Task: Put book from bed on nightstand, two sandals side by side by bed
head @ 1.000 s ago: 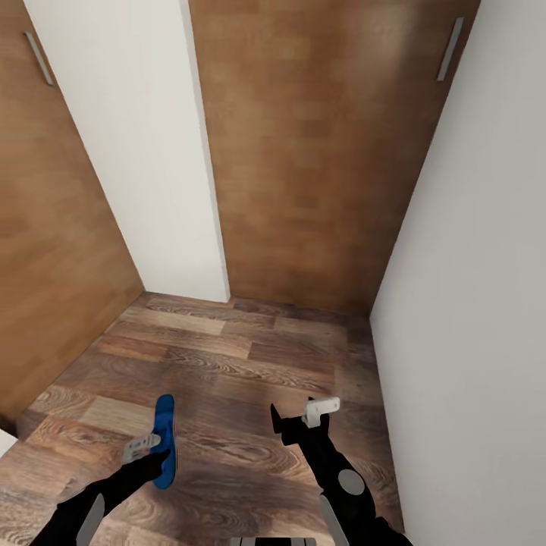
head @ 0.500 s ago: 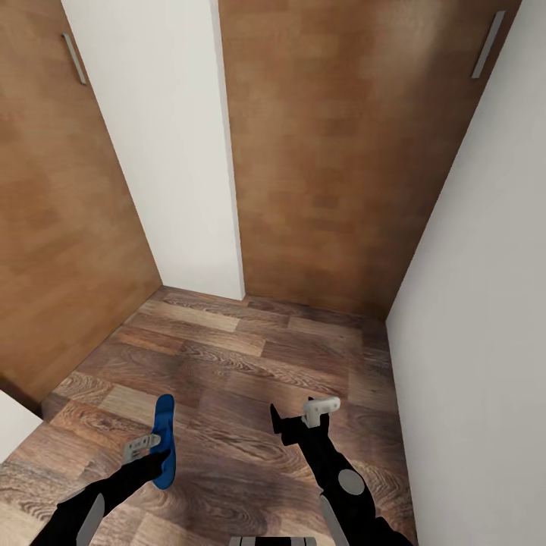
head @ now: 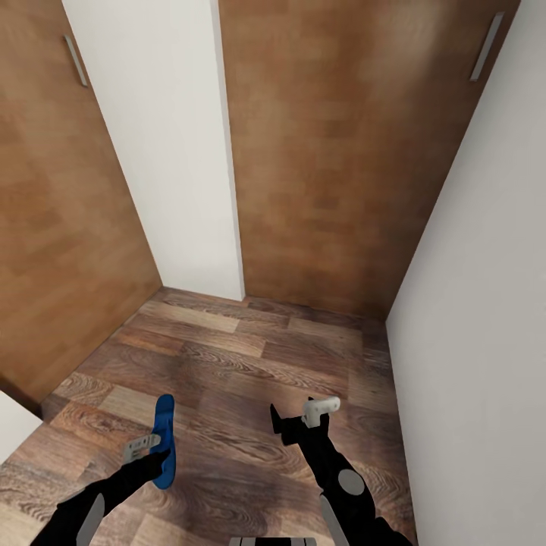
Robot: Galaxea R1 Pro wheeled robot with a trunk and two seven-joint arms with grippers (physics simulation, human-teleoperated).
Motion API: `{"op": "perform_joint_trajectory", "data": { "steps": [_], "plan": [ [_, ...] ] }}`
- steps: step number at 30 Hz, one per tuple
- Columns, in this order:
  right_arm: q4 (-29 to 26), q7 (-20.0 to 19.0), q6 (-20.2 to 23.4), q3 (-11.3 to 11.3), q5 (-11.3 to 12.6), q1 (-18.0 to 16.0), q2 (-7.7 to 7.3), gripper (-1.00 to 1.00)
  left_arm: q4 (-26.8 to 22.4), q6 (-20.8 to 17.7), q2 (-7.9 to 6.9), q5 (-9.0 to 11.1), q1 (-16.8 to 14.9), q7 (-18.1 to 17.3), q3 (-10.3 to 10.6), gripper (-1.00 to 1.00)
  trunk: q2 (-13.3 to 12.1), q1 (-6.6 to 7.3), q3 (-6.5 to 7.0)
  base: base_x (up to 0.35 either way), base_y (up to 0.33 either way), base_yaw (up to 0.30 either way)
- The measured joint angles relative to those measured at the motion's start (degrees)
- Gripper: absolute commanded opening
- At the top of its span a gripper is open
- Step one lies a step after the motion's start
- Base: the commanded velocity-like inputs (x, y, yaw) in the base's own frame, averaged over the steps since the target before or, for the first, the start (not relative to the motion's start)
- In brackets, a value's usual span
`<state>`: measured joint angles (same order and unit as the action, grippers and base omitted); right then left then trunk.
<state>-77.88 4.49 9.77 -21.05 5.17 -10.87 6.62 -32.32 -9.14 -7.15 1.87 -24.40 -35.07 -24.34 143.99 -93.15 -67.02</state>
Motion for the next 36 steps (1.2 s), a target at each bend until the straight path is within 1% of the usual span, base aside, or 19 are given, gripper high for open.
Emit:
{"op": "perform_joint_trajectory", "data": {
  "steps": [11, 22, 36],
  "plan": [
    [0.03, -0.02, 0.0, 0.0, 0.0, 0.0, 0.0, 1.0, 0.0, 0.0, 0.0, 0.0, 0.0, 0.0, 0.0, -1.0, -0.15, 0.28, 2.44, 0.0, 0.0, 0.001],
    [0.06, -0.08, 0.0, 0.0, 0.0, 0.0, 0.0, 1.0, 0.0, 0.0, 0.0, 0.0, 0.0, 0.0, 0.0, -1.0, -0.3, 0.57, 4.88, 0.0, 0.0, 0.061],
    [0.05, -0.09, 0.0, 0.0, 0.0, 0.0, 0.0, 1.0, 0.0, 0.0, 0.0, 0.0, 0.0, 0.0, 0.02, -1.0, -0.48, 0.93, 7.98, 0.0, 0.0, 0.006]
  ]
}}
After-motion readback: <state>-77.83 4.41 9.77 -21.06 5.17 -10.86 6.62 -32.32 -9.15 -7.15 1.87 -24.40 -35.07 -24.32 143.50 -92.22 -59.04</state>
